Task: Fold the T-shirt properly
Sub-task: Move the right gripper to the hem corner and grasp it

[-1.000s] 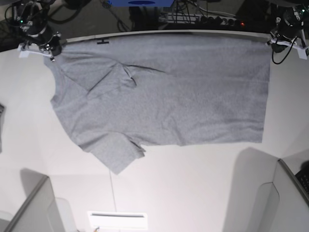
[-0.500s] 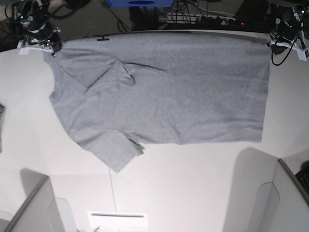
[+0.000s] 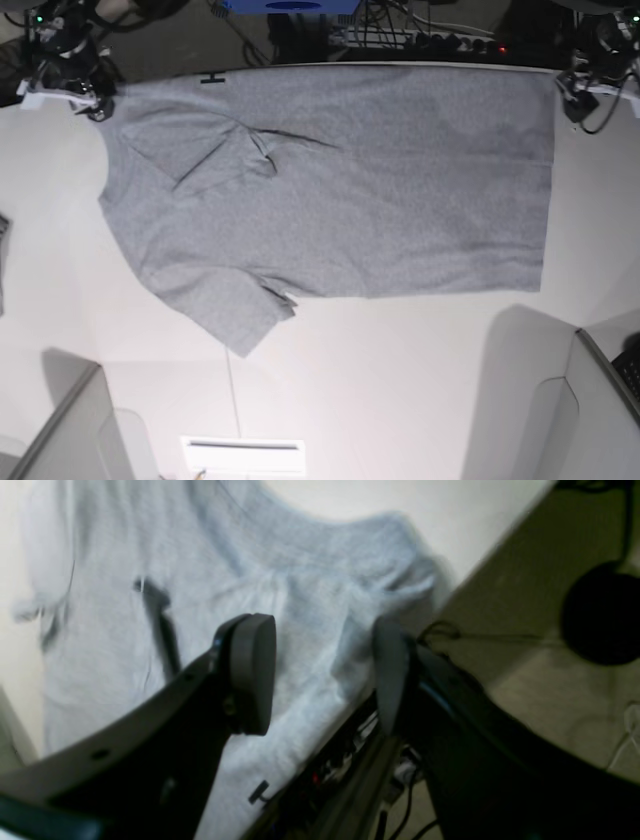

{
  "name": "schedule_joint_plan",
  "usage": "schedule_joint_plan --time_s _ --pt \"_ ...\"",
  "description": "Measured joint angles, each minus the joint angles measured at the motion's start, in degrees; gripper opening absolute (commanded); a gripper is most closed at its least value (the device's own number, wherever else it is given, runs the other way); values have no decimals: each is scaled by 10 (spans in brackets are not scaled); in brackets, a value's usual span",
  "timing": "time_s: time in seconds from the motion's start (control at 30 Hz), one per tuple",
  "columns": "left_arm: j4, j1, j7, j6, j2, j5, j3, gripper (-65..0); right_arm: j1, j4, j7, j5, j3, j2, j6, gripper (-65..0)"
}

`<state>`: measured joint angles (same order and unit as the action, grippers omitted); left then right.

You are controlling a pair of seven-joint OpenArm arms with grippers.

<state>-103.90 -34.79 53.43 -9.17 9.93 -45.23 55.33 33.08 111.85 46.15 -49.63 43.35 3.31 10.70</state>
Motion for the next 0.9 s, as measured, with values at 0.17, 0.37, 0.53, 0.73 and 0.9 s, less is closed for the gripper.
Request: schedule_joint_plan --time_s 0.17,0.37,0.53,0.73,0.9 --pt "-29 38 1 2 1 0 49 -95 -36 7 1 6 3 -14 -1 -357" --pt "-75 125 76 2 11 -1 42 -97 -127 5 3 7 -98 -86 -17 -359" --pt "-71 177 128 2 2 4 -21 -260 -261 -91 0 3 -213 -192 -22 -356" --pt "-71 200 124 2 -35 4 -46 -650 -457 -308 4 3 -392 -287 -85 -350" --pt "-68 196 128 2 -50 6 -45 -650 -573 -453 -5 7 -506 -306 -163 -326"
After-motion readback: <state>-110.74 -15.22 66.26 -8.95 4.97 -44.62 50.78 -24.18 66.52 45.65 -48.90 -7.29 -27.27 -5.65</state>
